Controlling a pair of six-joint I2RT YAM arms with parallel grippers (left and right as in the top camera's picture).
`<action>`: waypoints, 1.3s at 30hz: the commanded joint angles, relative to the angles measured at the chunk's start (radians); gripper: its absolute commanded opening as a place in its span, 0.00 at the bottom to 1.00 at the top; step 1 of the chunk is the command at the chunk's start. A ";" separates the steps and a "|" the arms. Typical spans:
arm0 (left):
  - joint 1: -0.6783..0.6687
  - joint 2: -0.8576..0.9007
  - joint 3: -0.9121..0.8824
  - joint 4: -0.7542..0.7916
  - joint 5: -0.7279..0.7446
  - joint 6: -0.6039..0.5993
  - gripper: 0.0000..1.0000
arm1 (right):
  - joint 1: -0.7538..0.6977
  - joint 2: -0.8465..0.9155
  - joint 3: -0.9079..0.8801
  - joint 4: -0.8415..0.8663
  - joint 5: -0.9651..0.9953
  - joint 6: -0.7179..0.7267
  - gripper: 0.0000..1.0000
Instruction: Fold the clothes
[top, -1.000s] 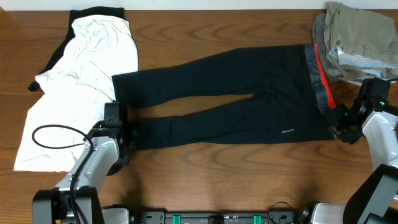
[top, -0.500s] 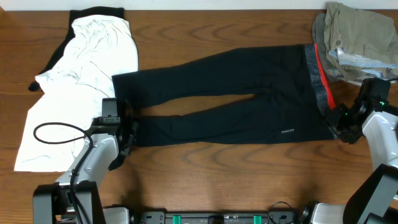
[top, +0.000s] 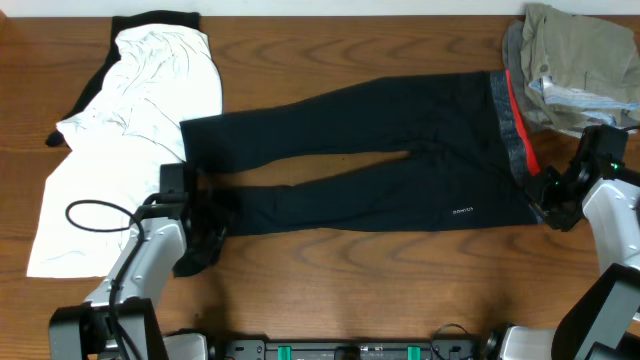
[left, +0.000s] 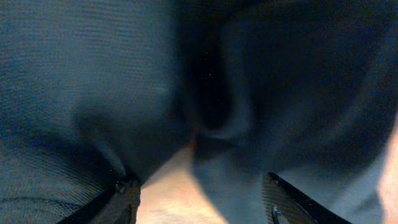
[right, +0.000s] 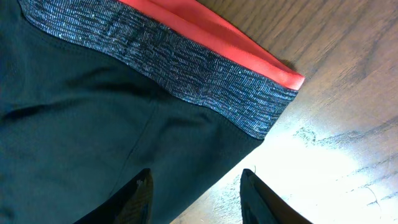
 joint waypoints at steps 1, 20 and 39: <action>0.055 0.011 -0.037 -0.046 -0.095 0.069 0.65 | 0.006 -0.002 -0.009 0.003 0.014 0.002 0.44; 0.171 -0.019 0.060 0.020 -0.311 0.289 0.98 | 0.007 -0.002 -0.011 0.002 0.014 0.002 0.46; 0.168 -0.258 0.113 -0.189 -0.105 0.379 0.98 | 0.008 -0.002 -0.011 0.016 0.014 0.002 0.47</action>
